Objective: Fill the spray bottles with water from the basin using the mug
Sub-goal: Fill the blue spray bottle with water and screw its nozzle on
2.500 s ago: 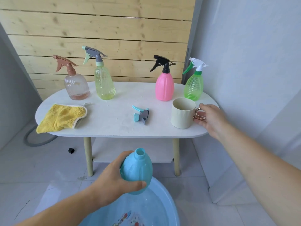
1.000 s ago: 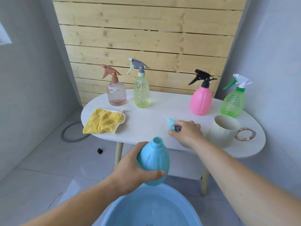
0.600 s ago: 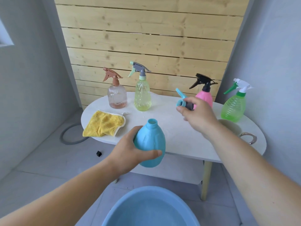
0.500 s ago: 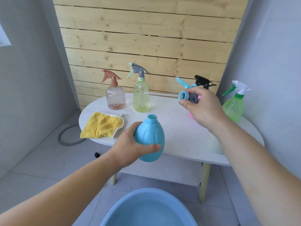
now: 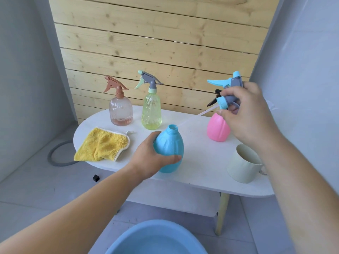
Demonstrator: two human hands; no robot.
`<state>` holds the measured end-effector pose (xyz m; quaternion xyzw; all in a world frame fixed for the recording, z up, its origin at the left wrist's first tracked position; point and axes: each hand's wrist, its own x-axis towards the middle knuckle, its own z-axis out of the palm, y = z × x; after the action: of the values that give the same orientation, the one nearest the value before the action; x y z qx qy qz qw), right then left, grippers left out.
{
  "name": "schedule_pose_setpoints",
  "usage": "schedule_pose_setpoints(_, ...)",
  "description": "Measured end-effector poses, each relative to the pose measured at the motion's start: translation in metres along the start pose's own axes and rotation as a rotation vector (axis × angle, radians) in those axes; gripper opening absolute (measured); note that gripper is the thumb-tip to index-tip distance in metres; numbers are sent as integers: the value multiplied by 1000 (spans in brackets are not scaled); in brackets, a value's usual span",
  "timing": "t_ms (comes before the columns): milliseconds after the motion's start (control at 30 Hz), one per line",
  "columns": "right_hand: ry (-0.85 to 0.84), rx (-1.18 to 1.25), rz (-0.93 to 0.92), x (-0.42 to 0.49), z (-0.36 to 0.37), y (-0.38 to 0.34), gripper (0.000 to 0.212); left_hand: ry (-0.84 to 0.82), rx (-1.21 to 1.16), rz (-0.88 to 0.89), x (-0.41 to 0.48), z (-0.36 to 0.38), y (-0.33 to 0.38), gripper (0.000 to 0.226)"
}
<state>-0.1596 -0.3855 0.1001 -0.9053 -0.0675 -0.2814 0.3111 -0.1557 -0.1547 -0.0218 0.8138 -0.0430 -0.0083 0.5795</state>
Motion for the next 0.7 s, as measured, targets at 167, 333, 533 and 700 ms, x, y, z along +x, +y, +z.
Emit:
schedule_pose_setpoints(167, 17, -11, -113, -2, 10, -2, 41, -11, 8, -12, 6, 9, -5, 73)
schedule_pose_setpoints(333, -37, -39, -260, -6, 27, -10, 41, -11, 17, -4, 14, 20, -6, 78)
schedule_pose_setpoints(533, -180, -45, -266, -2, 52, -6, 46, -15, -4, 6, 27, 27, -5, 78)
schedule_pose_setpoints(700, -290, 19, -233, -1, 70, 2, 43, -54, -15, 6, 35, 30, -4, 71)
